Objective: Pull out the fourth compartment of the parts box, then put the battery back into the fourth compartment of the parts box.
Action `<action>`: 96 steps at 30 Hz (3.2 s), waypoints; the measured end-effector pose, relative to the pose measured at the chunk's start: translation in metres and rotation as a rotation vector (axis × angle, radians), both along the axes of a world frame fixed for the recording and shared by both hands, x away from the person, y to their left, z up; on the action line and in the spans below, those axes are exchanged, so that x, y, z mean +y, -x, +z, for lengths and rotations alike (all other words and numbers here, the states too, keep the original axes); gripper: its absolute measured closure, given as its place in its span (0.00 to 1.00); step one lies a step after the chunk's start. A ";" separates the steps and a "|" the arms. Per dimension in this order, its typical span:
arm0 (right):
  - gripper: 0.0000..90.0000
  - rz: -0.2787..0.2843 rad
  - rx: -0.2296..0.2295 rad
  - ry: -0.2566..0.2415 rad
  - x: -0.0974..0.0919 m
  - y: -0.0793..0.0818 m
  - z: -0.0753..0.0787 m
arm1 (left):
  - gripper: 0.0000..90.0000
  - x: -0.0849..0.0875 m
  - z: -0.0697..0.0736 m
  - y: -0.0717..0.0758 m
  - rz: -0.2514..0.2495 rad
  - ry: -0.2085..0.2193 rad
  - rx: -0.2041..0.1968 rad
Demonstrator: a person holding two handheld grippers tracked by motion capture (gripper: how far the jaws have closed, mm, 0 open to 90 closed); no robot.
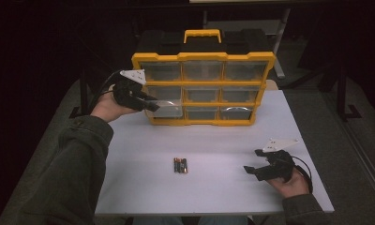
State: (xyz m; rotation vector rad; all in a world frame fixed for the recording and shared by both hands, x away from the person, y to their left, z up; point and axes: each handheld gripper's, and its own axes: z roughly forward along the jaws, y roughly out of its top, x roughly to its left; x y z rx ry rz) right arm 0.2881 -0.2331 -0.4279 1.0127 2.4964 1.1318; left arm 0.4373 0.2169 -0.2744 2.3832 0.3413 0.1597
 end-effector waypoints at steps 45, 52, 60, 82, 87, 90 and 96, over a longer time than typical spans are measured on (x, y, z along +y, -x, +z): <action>0.21 0.013 -0.002 -0.005 0.003 0.000 -0.001 | 0.61 0.018 0.011 0.035 0.002 0.110 -0.050; 0.21 0.008 0.001 -0.010 0.003 0.000 -0.001 | 0.59 0.028 0.018 0.043 0.017 0.148 -0.068; 0.22 0.014 0.010 -0.008 0.006 -0.001 -0.001 | 0.57 0.042 0.018 0.057 0.043 0.195 -0.071; 0.21 -0.013 0.030 -0.039 0.007 0.000 -0.001 | 0.49 0.075 -0.020 0.100 0.144 0.251 -0.025; 0.21 -0.006 0.028 -0.032 0.010 0.000 -0.001 | 0.46 0.079 -0.028 0.109 0.172 0.253 -0.023; 0.22 -0.001 0.028 -0.033 0.012 0.000 0.000 | 0.44 0.080 -0.033 0.114 0.190 0.253 -0.027; 0.23 -0.004 0.045 -0.028 0.013 -0.001 -0.001 | 0.43 0.080 -0.047 0.118 0.226 0.263 -0.028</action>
